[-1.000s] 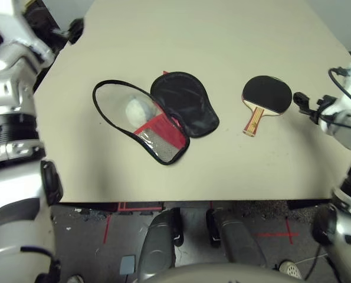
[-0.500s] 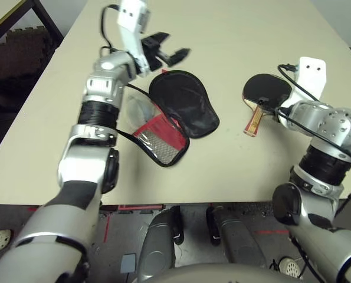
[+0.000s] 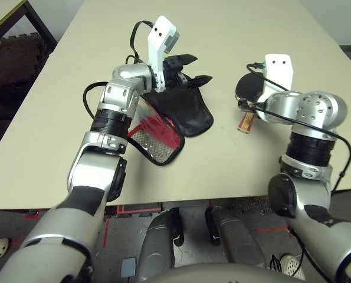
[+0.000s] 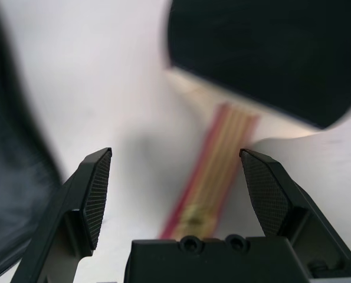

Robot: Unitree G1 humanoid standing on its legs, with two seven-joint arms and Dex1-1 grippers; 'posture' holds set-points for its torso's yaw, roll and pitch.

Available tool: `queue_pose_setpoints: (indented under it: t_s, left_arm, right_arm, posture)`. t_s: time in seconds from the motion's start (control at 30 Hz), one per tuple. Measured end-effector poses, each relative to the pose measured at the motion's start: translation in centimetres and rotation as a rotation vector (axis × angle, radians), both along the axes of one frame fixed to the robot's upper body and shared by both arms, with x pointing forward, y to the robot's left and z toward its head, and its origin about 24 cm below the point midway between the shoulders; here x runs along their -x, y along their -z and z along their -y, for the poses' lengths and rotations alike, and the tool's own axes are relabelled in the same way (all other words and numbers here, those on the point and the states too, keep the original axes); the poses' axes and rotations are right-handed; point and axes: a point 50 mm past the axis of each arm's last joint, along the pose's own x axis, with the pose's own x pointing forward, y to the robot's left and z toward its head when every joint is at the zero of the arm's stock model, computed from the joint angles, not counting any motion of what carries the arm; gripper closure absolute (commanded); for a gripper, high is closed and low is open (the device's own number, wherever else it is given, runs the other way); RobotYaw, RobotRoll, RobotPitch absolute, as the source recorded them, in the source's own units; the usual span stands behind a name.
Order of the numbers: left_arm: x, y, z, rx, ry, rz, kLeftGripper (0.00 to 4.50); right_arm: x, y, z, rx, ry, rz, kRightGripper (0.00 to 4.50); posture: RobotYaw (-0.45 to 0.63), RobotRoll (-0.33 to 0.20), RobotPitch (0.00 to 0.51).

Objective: Store the ping-pong paddle in its case and zip it.

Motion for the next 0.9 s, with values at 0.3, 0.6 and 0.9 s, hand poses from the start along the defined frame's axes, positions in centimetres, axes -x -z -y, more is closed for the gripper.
queue_pose_setpoints:
  t_s: [0.3, 0.6, 0.9]
  left_arm:
    - [0.3, -0.3, 0.0, 0.012, -0.013, 0.012, 0.0]
    - [0.4, -0.2, 0.0, 0.029, -0.028, 0.013, 0.0]
    - [0.6, -0.8, -0.1, 0.031, -0.037, 0.031, 0.0]
  right_arm:
    - [-0.2, 0.1, 1.6, 0.044, 0.07, -0.021, 0.03]
    - [-0.1, 1.8, 1.6, 0.058, 0.089, -0.092, 0.03]
    - [-0.5, 2.2, 1.3, 0.103, 0.074, -0.117, 1.8]
  posture:
    - [-0.3, 0.0, 0.163]
    - [-0.28, 0.0, 0.163]
    - [-0.24, 0.0, 0.167]
